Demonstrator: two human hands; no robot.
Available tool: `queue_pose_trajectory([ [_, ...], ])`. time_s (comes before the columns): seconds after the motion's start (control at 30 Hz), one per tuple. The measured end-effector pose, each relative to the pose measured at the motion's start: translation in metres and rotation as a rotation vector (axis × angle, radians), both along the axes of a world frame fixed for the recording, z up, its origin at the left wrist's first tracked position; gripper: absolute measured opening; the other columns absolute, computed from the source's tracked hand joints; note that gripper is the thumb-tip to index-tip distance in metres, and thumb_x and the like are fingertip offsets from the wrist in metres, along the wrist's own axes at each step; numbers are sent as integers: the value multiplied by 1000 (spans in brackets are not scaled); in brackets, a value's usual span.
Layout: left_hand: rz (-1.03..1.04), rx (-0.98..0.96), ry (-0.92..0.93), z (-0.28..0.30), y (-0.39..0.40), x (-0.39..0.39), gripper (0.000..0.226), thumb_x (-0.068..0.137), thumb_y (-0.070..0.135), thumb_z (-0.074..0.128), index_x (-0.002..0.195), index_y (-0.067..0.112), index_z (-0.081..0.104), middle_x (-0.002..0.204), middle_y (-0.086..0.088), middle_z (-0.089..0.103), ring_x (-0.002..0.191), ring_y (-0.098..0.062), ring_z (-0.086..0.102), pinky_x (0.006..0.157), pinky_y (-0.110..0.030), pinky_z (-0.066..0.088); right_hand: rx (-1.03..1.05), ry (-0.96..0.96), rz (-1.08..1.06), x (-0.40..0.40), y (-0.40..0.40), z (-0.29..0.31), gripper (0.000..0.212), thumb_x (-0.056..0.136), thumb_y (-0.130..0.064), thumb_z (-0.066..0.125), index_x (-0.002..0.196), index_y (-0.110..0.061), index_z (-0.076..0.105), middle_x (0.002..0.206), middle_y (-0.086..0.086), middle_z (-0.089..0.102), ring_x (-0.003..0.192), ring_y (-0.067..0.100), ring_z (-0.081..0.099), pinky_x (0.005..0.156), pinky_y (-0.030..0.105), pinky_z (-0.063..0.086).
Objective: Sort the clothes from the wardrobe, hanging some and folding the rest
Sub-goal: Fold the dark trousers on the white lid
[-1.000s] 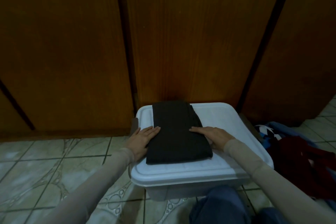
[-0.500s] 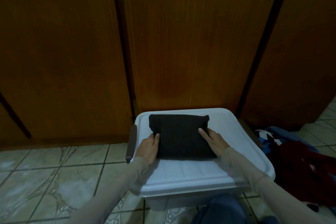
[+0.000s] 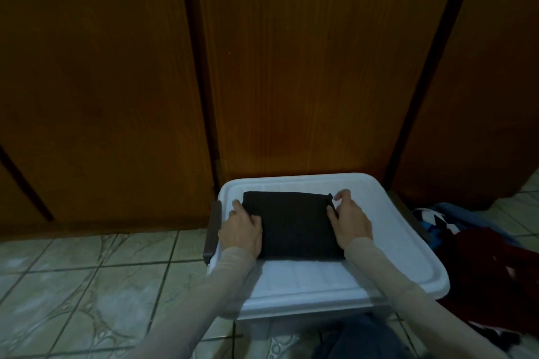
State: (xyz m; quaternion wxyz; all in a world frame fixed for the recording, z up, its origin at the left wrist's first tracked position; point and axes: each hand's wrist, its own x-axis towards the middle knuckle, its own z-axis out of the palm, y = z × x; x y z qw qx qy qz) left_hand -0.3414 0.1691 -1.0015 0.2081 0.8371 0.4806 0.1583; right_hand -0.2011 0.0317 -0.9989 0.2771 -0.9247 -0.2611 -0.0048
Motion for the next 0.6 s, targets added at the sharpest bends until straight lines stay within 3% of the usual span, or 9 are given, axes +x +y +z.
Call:
queue_pose_trajectory([
  [0.1, -4, 237, 61, 2, -4, 4, 45, 98, 34, 35, 137, 14, 26, 136, -10, 36, 126, -26, 38, 102, -42, 35, 97, -130, 57, -7, 4, 2, 21, 95, -19, 49, 115, -16, 41, 111, 4, 51, 95, 17, 54, 72, 22, 39],
  [0.2, -172, 319, 94, 5, -5, 13, 48, 101, 37, 25, 146, 22, 17, 152, -8, 17, 141, -25, 16, 114, -48, 14, 156, -56, 33, -9, 14, 3, 24, 96, -17, 48, 117, -13, 40, 118, 8, 45, 94, 20, 54, 72, 25, 40],
  [0.3, -388, 311, 177, 2, -4, 23, 50, 102, 39, 18, 149, 24, 12, 158, -1, 2, 146, -20, -1, 115, -47, -6, 195, 86, -63, 1, 24, 8, 28, 96, -17, 48, 122, -12, 39, 120, 11, 49, 98, 23, 55, 79, 31, 43],
  [0.4, -498, 261, 198, -2, 2, 31, 52, 102, 40, 16, 150, 23, 10, 158, 1, 6, 146, -16, -2, 115, -46, -10, 170, 214, -150, 20, 29, 12, 29, 94, -18, 53, 121, -9, 46, 115, 15, 58, 104, 26, 57, 87, 32, 44],
  [0.6, -524, 235, 167, -11, 8, 31, 52, 102, 41, 17, 150, 23, 10, 158, 1, 10, 146, -15, 1, 115, -42, -11, 339, 399, -223, 42, 27, 12, 20, 91, -6, 57, 110, -4, 54, 109, 20, 60, 104, 29, 56, 82, 25, 38],
])
